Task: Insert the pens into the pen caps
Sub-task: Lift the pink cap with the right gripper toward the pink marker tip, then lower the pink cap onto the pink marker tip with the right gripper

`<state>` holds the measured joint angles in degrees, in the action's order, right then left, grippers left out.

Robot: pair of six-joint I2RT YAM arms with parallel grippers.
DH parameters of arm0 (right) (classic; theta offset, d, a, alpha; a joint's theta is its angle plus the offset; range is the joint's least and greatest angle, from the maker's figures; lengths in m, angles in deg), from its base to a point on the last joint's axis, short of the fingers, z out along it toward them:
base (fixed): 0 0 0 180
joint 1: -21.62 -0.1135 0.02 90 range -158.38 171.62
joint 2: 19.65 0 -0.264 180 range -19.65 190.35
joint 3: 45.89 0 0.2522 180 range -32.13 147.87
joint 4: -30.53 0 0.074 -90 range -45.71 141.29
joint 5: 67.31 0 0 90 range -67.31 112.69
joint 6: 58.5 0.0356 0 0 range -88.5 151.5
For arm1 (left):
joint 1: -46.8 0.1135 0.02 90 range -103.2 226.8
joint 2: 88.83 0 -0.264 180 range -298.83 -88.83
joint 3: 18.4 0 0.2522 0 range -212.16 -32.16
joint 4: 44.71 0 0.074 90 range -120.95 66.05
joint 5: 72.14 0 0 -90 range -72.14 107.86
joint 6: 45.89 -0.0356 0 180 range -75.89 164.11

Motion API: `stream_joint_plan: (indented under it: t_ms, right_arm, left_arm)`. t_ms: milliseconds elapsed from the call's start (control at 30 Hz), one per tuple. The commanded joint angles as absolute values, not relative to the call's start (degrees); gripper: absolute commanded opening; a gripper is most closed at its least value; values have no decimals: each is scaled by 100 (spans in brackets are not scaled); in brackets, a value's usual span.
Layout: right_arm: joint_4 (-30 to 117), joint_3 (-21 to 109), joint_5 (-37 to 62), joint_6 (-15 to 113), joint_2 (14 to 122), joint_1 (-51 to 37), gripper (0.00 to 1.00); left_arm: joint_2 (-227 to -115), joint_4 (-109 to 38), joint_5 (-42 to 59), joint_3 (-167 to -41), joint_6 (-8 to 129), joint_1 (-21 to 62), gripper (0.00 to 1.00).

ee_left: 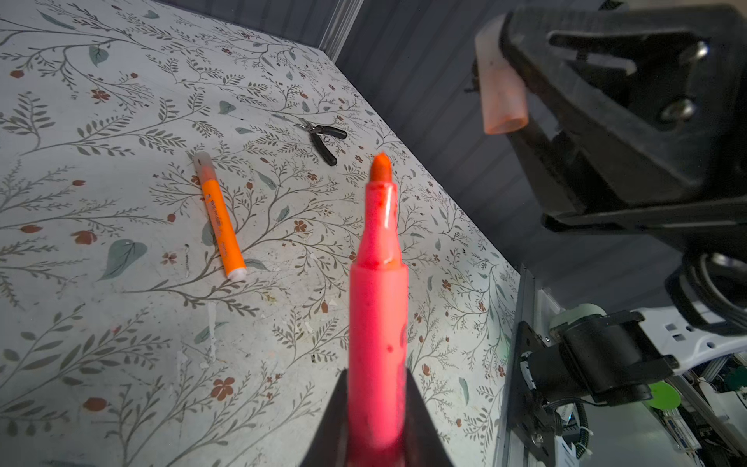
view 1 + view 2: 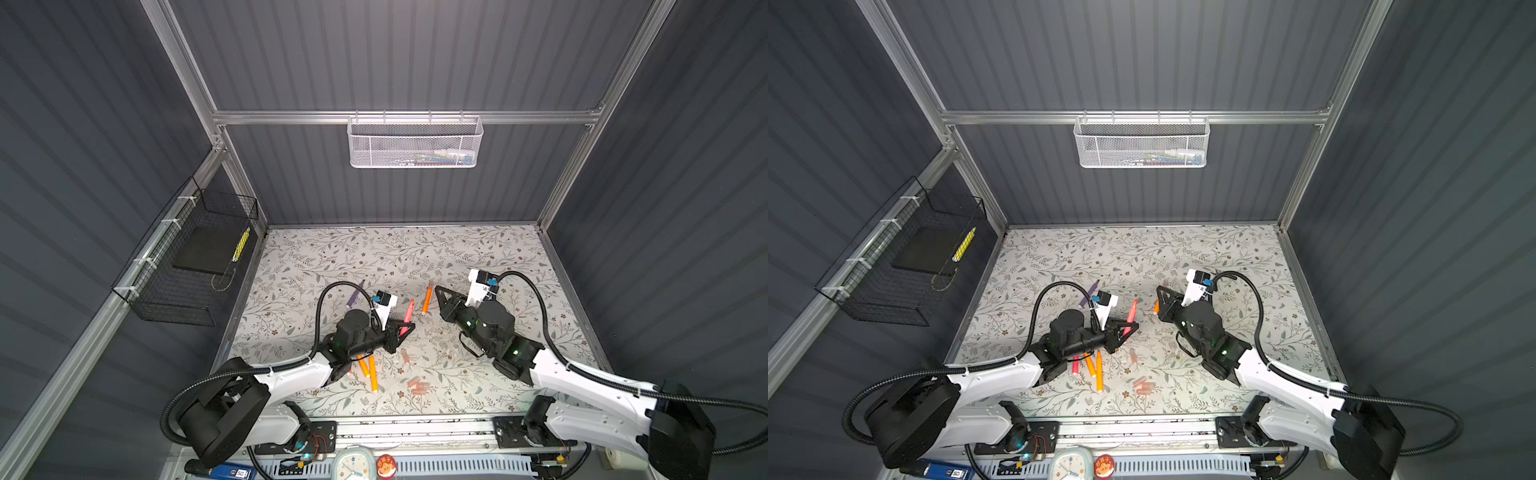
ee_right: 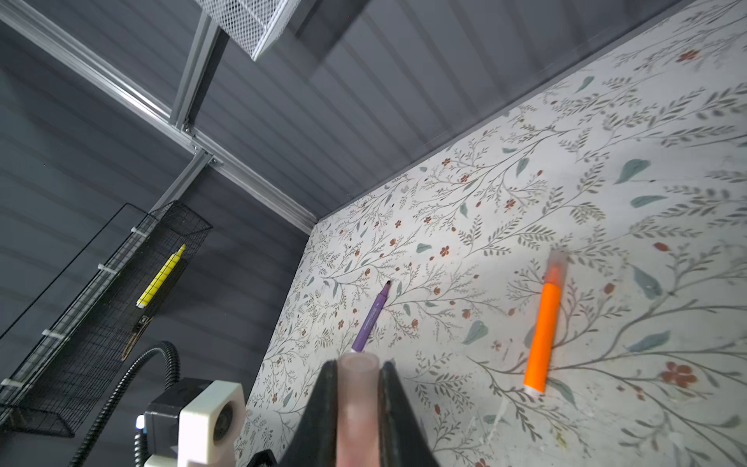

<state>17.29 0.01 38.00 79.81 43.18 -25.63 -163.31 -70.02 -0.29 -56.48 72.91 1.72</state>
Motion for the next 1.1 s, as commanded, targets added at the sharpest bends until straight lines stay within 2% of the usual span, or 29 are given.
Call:
stream_joint_plan:
  t_ms: [0, 1067]
  right_arm:
    - [1202, 385, 3267, 8043, 4686, -2549, 0]
    - [663, 618, 2818, 8441, 5773, -2595, 0]
  left_arm:
    - [-16242, -7086, -142, -5801, 7297, 136, 0]
    - [-16288, -7054, -143, -5850, 7301, 127, 0]
